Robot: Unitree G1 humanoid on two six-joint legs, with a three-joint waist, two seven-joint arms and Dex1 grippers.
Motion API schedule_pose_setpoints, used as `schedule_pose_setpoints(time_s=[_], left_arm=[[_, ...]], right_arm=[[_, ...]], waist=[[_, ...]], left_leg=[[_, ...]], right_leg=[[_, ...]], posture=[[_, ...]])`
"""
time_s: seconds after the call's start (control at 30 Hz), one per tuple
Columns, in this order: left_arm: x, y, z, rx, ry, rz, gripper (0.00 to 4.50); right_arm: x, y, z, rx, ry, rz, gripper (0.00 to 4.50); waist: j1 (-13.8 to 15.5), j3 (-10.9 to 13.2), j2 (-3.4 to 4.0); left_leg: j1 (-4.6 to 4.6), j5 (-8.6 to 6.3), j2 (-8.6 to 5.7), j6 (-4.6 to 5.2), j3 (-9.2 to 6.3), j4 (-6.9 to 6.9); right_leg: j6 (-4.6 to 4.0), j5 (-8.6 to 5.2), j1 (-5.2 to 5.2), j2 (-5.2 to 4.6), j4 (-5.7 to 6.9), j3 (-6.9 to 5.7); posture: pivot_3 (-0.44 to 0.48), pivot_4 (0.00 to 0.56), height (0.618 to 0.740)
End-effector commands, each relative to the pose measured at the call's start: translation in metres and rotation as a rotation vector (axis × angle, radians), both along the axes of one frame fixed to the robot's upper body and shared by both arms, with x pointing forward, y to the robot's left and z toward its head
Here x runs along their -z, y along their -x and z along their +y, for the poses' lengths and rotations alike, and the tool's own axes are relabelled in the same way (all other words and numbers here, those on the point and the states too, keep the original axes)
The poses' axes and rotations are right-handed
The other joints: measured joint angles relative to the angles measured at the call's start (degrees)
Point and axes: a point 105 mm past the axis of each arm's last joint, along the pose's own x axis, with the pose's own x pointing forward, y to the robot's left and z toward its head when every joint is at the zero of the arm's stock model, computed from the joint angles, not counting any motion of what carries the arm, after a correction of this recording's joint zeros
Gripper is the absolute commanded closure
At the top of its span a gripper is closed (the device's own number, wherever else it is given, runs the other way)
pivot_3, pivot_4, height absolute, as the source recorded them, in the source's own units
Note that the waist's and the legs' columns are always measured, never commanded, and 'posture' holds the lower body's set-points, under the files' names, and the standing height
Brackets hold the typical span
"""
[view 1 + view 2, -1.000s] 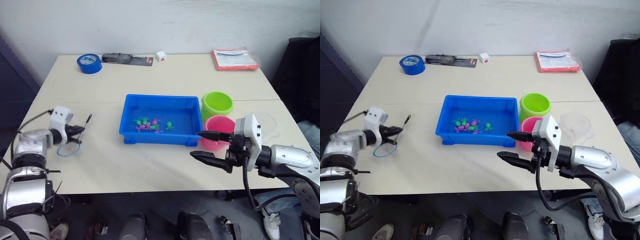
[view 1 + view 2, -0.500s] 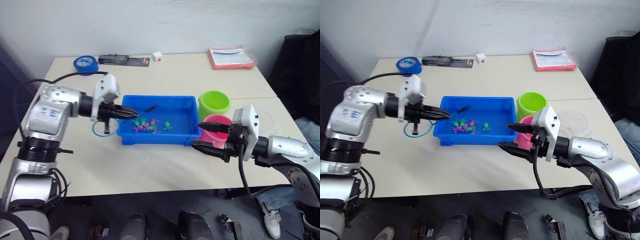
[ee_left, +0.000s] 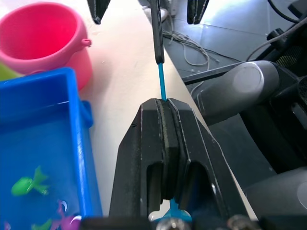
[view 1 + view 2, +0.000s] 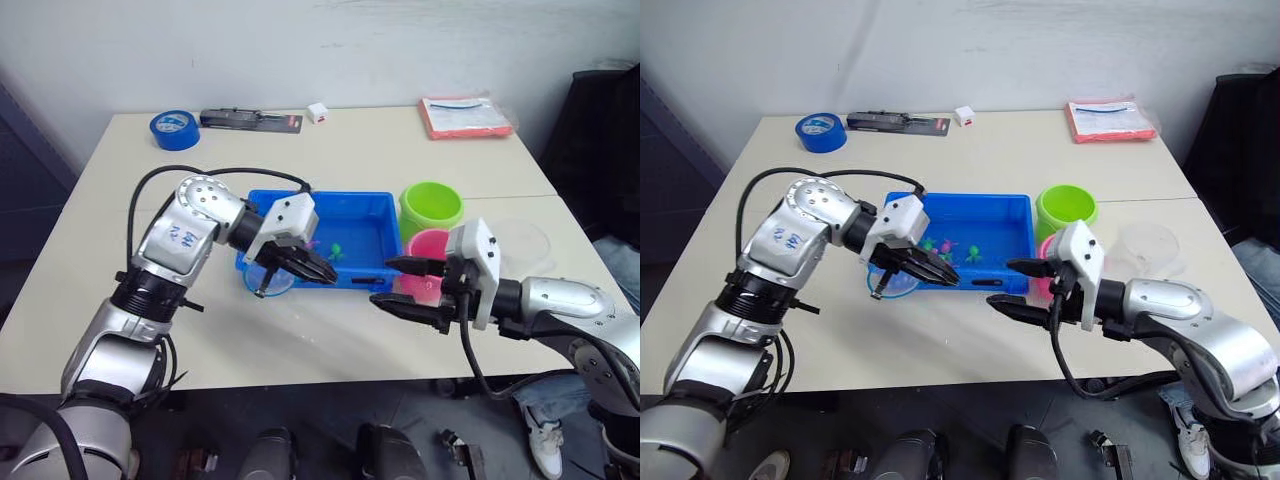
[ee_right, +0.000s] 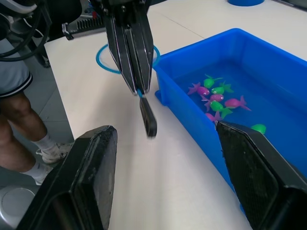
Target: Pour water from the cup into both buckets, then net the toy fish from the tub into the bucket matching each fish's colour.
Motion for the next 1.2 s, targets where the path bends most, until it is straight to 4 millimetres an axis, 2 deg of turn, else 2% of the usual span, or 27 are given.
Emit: schedule_pose_setpoints(time_s=[0.03,0.53,0.63,0.67,0.83,0.87,1.2], left_arm=[[-0.008,0.001,-0.005,0.047,-0.002,-0.046,4.44],[-0.015,0.001,-0.013,0.045,0.031,-0.037,4.44],[-0.016,0.001,-0.012,0.043,0.031,-0.036,4.5],[-0.016,0.001,-0.012,0.043,0.03,-0.036,4.5],[-0.017,0.001,-0.011,0.04,0.028,-0.035,4.5],[-0.017,0.001,-0.011,0.039,0.028,-0.034,4.5],[-0.016,0.0,-0.01,0.032,0.016,-0.042,4.5]], right_arm=[[-0.009,0.01,0.011,-0.067,-0.01,-0.028,0.0],[-0.005,0.014,0.019,-0.114,0.002,-0.002,0.0],[-0.004,0.013,0.02,-0.115,0.004,0.002,0.72],[-0.004,0.013,0.02,-0.115,0.003,0.002,1.28],[-0.005,0.011,0.02,-0.113,0.003,0.001,3.44],[-0.004,0.011,0.02,-0.113,0.003,0.0,3.75],[-0.004,0.011,0.019,-0.109,0.003,0.005,3.72]], waist=[[0.0,0.0,0.0],[0.0,0.0,0.02],[0.0,0.0,0.02],[0.0,0.0,0.02],[0.0,0.0,0.02],[0.0,0.0,0.02],[0.0,0.0,0.02]], left_leg=[[0.0,0.0,0.0,0.01,0.0,0.01],[-0.04,-0.05,0.0,0.1,-0.05,0.1],[-0.04,-0.05,0.0,0.1,-0.05,0.1],[-0.04,-0.04,-0.01,0.1,-0.05,0.11],[-0.04,-0.04,-0.01,0.1,-0.05,0.14],[-0.05,-0.04,-0.01,0.1,-0.05,0.14],[-0.05,-0.05,-0.01,0.1,-0.06,0.15]], right_leg=[[0.0,0.0,0.0,0.0,0.0,0.0],[0.0,0.0,0.01,-0.02,0.01,-0.02],[0.0,0.0,0.01,-0.01,0.02,-0.02],[0.0,0.0,0.01,-0.02,0.02,-0.02],[0.0,0.0,0.01,-0.02,0.03,-0.02],[0.0,0.0,0.01,-0.01,0.03,-0.03],[0.0,0.0,0.01,0.0,0.04,-0.03]], posture=[[0.0,0.15,0.737],[0.0,0.15,0.737],[0.0,0.15,0.737],[0.0,0.15,0.737],[0.0,0.15,0.737],[0.0,0.15,0.737],[0.0,0.15,0.737]])
